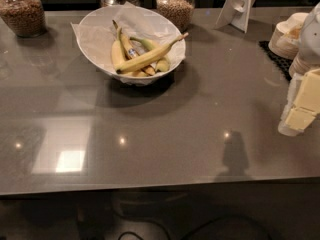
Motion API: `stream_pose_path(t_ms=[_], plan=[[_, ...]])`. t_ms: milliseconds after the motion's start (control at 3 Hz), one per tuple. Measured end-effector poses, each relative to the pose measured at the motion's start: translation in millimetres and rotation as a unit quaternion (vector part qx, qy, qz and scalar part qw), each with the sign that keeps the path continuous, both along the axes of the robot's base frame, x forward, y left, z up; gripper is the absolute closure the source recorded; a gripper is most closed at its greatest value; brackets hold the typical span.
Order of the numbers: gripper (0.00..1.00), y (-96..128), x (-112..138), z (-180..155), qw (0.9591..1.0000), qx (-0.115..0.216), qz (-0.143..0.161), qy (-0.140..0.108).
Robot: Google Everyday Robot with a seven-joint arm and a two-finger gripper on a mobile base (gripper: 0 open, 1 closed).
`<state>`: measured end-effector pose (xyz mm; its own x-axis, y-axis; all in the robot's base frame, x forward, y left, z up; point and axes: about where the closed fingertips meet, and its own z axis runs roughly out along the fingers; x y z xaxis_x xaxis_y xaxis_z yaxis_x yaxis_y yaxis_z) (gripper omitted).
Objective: Pick banana from white bowl
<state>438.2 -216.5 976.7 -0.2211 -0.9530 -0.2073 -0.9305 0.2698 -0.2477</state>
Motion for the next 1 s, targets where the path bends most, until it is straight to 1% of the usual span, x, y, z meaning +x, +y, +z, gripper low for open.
stream_pose_path(t_ms=[333,667,1000], plan=[[0.00,0.0,0.0,0.0,1.0000,0.000,0.000,0.000],[0.00,3.6,5.0,2.6,0.9998,0.006,0.005,-0.016],[0.00,20.3,28.1,2.9,0.9972,0.042,0.033,-0.052]])
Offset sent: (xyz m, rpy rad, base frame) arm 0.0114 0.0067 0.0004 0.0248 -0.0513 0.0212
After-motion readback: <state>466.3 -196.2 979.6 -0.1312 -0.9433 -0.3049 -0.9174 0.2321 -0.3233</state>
